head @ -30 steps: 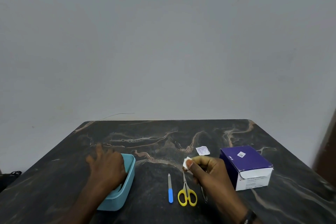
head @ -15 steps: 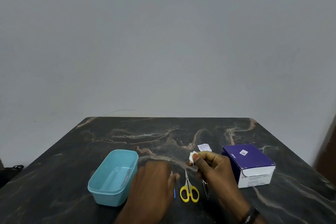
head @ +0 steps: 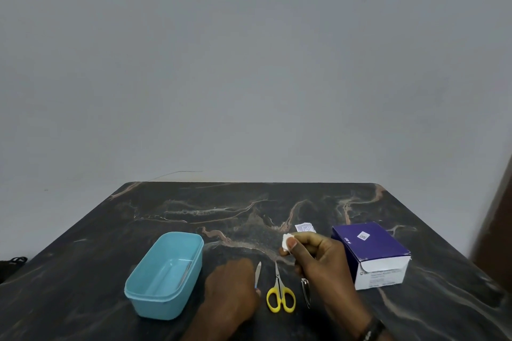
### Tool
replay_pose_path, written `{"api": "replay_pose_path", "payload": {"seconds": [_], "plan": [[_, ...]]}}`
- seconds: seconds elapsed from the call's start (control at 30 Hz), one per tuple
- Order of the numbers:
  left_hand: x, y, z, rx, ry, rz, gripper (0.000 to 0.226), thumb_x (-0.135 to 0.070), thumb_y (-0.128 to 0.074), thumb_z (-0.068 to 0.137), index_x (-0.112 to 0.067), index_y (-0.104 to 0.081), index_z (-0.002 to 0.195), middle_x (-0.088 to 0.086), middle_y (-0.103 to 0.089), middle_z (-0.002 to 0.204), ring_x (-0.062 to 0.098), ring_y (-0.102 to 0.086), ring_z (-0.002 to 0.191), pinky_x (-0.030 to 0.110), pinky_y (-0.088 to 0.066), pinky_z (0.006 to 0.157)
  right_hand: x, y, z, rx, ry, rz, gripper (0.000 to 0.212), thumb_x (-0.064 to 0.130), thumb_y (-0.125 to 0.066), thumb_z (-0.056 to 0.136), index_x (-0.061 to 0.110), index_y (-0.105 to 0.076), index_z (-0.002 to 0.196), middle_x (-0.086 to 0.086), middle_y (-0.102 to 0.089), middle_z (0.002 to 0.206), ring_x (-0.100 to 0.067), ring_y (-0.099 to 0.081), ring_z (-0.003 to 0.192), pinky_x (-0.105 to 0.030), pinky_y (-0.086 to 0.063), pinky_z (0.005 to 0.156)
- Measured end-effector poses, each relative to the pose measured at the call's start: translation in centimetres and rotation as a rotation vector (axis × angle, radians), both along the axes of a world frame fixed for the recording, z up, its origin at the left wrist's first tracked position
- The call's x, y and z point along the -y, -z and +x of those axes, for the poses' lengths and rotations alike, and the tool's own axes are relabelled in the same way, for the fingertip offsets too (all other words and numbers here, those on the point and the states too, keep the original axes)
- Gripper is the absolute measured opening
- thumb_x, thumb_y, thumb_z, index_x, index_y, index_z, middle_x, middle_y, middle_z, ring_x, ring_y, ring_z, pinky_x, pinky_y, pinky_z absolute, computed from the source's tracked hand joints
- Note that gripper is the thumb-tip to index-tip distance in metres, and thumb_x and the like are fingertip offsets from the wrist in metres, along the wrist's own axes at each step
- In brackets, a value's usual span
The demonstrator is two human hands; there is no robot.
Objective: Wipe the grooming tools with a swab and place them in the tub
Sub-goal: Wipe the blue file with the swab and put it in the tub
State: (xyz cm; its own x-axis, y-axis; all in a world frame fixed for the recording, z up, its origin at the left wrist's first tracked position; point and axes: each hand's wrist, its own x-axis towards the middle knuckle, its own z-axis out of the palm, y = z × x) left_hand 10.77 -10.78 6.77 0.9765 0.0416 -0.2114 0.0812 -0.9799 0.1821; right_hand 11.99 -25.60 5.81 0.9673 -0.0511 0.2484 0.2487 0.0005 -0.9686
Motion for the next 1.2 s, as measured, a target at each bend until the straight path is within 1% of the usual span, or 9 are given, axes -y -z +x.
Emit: {"api": "replay_pose_path", "payload": {"seconds": [0.27,0.33,0.4,0.47,0.53,0.63,0.77,0.97,1.2], "plan": [[-0.9,0.4,0.7,0.029,-0.004,-0.092,0.029,-0.033,-0.061,0.091,-0.017,-0.053,0.114,0.004,-0.057,0.124,0.022,-0.06,0.11,0.032,-0.052,0.087,-0.1,-0.1,-0.1,-0.003,0.013,-0.042,0.012,0.009,-0.067,0.088,0.011,-0.076,0.081,-0.001,-0.073,0.065,0.0,-0.058,0.05,-0.016,-0.046,0.05],[-1.0,0.5,0.9,0.124,-0.031,-0.134,0.017,-0.034,-0.06,0.091,-0.019,-0.056,0.096,0.004,-0.063,0.113,0.021,-0.063,0.101,0.031,-0.052,0.084,-0.1,-0.1,-0.2,0.001,0.023,-0.031,0.012,0.008,-0.067,0.087,0.012,-0.076,0.081,0.001,-0.072,0.061,0.0,-0.059,0.05,-0.014,-0.046,0.049],[-1.2,0.4,1.7,0.302,-0.062,-0.204,0.025,-0.036,-0.06,0.09,-0.022,-0.05,0.072,0.005,-0.068,0.094,0.018,-0.065,0.086,0.031,-0.051,0.076,-0.1,-0.1,-0.1,0.002,0.033,-0.023,0.013,0.007,-0.067,0.087,0.013,-0.076,0.082,0.001,-0.072,0.061,0.0,-0.06,0.05,-0.013,-0.045,0.049],[-1.1,0.3,2.6,0.501,-0.067,-0.373,0.031,-0.033,-0.063,0.089,-0.022,-0.048,0.065,0.0,-0.065,0.074,0.012,-0.061,0.068,0.025,-0.046,0.064,-0.2,-0.1,-0.1,0.007,0.032,-0.011,0.014,0.005,-0.066,0.088,0.012,-0.076,0.083,0.002,-0.071,0.059,0.001,-0.059,0.049,-0.012,-0.045,0.048],[-0.6,-0.5,3.2,0.582,-0.048,-0.692,0.019,-0.023,-0.069,0.085,-0.025,-0.055,0.072,-0.004,-0.062,0.068,0.01,-0.061,0.058,0.024,-0.048,0.056,-0.2,-0.1,0.0,-0.005,0.034,0.01,0.015,0.003,-0.064,0.088,0.009,-0.076,0.083,0.001,-0.069,0.055,0.0,-0.057,0.046,-0.013,-0.044,0.046],[0.6,-0.9,3.6,0.513,-0.004,-1.166,0.014,-0.006,-0.07,0.084,-0.015,-0.064,0.092,0.007,-0.064,0.075,0.015,-0.064,0.051,0.029,-0.054,0.047,0.0,0.0,0.2,-0.053,0.042,0.047,0.015,0.004,-0.063,0.089,0.008,-0.076,0.083,-0.002,-0.068,0.055,-0.003,-0.056,0.047,-0.015,-0.044,0.045],[1.6,1.0,3.1,0.471,-0.051,-1.417,0.012,0.006,-0.066,0.083,-0.004,-0.068,0.09,0.01,-0.068,0.067,0.021,-0.065,0.052,0.03,-0.057,0.05,0.1,0.2,0.7,-0.113,0.053,0.115,0.014,0.006,-0.064,0.088,0.008,-0.078,0.086,-0.015,-0.072,0.07,-0.01,-0.054,0.048,-0.018,-0.042,0.042],[2.7,2.9,1.9,0.393,-0.064,-1.474,0.018,0.007,-0.068,0.082,-0.01,-0.066,0.079,0.006,-0.066,0.062,0.018,-0.067,0.053,0.025,-0.055,0.051,-0.1,0.2,0.8,-0.155,0.078,0.161,0.015,0.002,-0.062,0.088,0.007,-0.075,0.081,-0.009,-0.065,0.059,-0.011,-0.052,0.047,-0.016,-0.04,0.039],[1.9,2.9,1.7,0.426,-0.082,-1.418,0.011,-0.002,-0.07,0.083,-0.012,-0.067,0.086,0.008,-0.071,0.071,0.022,-0.072,0.061,0.026,-0.057,0.055,0.0,0.3,0.7,-0.164,0.088,0.141,0.012,0.008,-0.064,0.088,0.01,-0.076,0.084,-0.004,-0.07,0.064,-0.015,-0.053,0.053,-0.018,-0.041,0.042]]}}
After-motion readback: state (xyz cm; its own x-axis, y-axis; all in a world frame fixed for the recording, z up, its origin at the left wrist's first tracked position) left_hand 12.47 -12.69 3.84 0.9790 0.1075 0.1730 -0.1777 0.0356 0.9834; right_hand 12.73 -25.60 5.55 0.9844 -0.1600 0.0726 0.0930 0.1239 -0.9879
